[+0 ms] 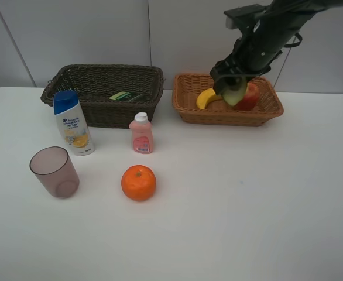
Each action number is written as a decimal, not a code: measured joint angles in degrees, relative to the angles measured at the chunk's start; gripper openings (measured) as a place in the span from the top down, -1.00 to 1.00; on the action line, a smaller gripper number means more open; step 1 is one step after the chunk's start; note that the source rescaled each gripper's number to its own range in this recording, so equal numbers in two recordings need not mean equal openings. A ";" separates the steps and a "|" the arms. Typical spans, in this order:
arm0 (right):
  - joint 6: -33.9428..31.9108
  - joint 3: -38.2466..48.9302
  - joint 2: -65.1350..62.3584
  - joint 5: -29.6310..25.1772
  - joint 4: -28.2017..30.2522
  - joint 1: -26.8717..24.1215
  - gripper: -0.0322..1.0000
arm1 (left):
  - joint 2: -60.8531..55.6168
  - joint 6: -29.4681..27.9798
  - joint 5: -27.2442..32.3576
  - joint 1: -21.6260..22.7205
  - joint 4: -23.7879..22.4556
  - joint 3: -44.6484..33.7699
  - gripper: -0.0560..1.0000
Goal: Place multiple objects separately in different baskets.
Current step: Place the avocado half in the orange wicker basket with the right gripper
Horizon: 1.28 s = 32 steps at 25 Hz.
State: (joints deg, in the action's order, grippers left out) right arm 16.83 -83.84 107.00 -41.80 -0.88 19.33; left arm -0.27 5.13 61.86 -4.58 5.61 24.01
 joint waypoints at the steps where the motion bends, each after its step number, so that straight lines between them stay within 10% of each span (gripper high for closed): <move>1: 1.09 -0.12 0.26 2.25 0.00 -0.71 -0.05 | 0.00 0.00 0.00 0.00 0.00 0.00 -1.00; 14: 3.36 -0.19 7.53 27.03 -2.52 -2.50 -0.05 | 0.00 0.00 0.00 0.00 0.00 0.00 -1.00; 32: 3.53 -0.19 15.47 32.41 -2.81 -2.50 -0.05 | 0.00 0.00 0.00 0.00 0.00 0.00 -1.00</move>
State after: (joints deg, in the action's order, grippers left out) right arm 20.35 -84.04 122.47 -9.40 -3.69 16.82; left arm -0.27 5.13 61.86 -4.58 5.61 24.01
